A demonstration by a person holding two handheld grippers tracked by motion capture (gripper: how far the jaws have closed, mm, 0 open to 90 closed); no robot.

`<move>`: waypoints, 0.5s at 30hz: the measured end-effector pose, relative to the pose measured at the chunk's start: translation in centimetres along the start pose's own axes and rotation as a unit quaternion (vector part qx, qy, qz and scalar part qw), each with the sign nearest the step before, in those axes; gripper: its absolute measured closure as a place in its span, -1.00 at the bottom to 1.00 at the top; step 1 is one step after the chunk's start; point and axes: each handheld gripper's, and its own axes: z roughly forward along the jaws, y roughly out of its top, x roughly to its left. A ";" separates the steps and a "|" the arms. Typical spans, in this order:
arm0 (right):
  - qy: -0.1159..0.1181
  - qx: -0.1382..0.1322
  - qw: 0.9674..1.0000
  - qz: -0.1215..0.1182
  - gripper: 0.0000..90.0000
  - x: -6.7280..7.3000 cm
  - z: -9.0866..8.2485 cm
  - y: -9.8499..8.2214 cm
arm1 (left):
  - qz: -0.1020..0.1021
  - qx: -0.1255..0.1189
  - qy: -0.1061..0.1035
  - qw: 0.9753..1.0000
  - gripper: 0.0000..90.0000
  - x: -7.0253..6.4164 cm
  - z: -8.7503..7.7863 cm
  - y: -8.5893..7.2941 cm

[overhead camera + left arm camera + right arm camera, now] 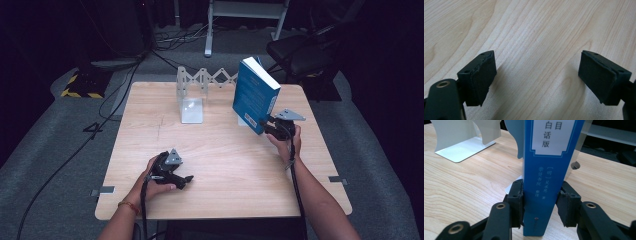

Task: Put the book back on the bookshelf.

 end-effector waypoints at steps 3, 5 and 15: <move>0.004 0.005 1.000 -0.004 0.33 0.0 -0.1 0.1 | 0.000 0.000 0.000 1.000 -0.66 0.0 0.0 0.0; 0.006 0.010 1.000 -0.010 0.33 -0.1 -0.4 0.2 | 0.000 0.000 0.000 1.000 -0.66 0.0 0.0 0.0; 0.034 0.033 0.998 -0.034 0.08 -0.3 -2.3 1.3 | 0.000 0.000 0.000 1.000 -0.66 0.0 0.0 0.0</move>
